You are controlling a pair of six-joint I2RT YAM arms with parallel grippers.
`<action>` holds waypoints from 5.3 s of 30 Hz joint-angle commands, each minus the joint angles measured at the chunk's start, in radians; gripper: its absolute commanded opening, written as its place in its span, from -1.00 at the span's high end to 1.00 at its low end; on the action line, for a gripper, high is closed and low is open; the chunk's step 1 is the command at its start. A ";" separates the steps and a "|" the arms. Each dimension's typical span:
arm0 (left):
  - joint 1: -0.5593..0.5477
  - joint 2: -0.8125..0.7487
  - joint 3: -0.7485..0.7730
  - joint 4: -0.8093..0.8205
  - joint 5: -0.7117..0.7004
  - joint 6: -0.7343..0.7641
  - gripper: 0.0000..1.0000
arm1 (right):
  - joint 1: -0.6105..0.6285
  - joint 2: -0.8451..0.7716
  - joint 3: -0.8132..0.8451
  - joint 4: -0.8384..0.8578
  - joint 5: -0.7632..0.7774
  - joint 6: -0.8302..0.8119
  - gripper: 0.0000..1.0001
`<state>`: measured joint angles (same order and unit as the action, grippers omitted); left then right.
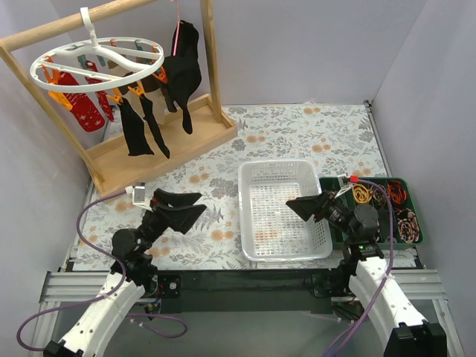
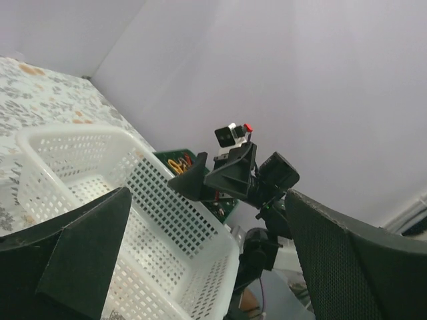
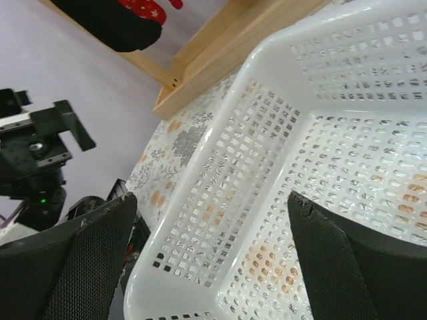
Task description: Remove the socks clipped to the hanger
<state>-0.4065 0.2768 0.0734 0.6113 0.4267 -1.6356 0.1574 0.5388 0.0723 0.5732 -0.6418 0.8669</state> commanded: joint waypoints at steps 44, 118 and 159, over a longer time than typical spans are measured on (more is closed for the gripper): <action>0.008 0.553 1.391 -1.366 -0.806 0.218 -0.54 | 0.752 1.253 1.411 -0.150 0.445 -0.776 -0.76; 0.008 0.875 1.634 -1.302 -1.026 0.301 -0.39 | 0.877 1.241 1.650 -0.437 0.475 -0.729 0.97; 0.009 1.029 1.557 -0.981 -1.221 0.603 -0.15 | 0.893 1.196 1.614 -0.435 0.514 -0.723 0.97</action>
<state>-0.4019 1.2854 1.6249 -0.3985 -0.7635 -1.0710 1.0443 1.7798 1.6867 0.1062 -0.1452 0.1467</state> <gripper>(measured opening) 0.576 0.022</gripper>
